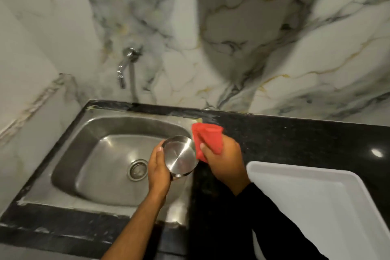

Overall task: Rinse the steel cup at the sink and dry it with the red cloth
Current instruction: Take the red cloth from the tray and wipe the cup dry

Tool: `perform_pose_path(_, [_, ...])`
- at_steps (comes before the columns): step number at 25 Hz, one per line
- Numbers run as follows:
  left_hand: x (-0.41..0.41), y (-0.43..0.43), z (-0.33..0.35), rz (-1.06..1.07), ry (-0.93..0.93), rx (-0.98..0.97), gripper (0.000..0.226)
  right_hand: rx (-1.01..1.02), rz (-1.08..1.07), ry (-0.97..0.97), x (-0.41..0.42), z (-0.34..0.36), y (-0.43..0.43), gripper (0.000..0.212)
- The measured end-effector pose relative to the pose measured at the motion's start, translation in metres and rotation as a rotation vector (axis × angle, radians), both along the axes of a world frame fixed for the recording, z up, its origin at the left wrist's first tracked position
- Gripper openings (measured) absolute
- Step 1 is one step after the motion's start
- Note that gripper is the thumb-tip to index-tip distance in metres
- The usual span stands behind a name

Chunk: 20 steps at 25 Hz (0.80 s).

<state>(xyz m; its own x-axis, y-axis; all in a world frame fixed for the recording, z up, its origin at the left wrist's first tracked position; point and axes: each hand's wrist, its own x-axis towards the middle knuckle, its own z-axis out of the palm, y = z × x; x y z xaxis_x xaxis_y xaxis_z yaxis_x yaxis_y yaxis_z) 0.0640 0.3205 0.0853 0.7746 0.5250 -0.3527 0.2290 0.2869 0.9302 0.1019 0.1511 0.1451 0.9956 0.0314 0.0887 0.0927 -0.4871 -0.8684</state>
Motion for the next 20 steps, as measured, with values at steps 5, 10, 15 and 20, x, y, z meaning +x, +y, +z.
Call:
perform_pose_path(5, [0.031, 0.113, -0.003, -0.173, 0.067, -0.100, 0.029, -0.610, 0.302, -0.068, 0.010, -0.025, 0.182, 0.033])
perform_pose_path(10, [0.037, 0.230, -0.023, -0.416, 0.095, 0.044, 0.032, -0.622, 0.453, -0.036, 0.025, -0.039, 0.274, 0.033])
perform_pose_path(15, [0.062, 0.303, -0.015, -0.622, 0.049, 0.179, 0.044, -0.569, 1.030, -0.122, 0.048, -0.032, 0.291, 0.035])
perform_pose_path(20, [0.081, 0.308, -0.040, -0.769, 0.006, 0.303, 0.039, -1.085, 1.262, -0.024, 0.073, -0.027, 0.293, 0.034])
